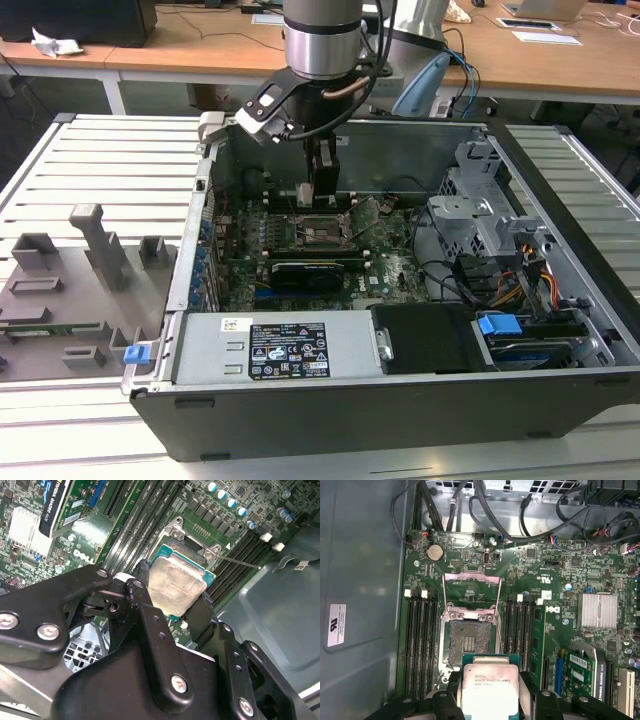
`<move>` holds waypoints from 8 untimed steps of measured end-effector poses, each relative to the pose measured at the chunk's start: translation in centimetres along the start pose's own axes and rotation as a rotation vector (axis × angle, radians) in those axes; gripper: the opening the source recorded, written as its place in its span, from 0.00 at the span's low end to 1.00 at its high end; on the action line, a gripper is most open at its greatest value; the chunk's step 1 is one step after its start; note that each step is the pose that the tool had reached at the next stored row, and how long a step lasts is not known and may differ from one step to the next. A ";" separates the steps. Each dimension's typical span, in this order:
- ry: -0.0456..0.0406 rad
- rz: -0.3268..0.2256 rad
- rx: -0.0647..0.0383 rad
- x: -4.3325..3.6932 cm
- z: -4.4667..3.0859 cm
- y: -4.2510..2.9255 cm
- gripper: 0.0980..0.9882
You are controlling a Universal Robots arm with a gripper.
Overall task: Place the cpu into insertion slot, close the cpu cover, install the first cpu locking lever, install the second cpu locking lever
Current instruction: 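Place the cpu into insertion slot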
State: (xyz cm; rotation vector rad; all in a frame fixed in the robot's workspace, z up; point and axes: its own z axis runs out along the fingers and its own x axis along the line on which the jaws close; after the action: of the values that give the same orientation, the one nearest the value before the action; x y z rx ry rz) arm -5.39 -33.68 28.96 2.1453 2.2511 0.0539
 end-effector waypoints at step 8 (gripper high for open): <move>0.0000 0.000 0.000 0.00 0.25 -0.01 0.50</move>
State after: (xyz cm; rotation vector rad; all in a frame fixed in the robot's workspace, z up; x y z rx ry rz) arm -5.39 -33.68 28.71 2.1453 2.2511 0.0538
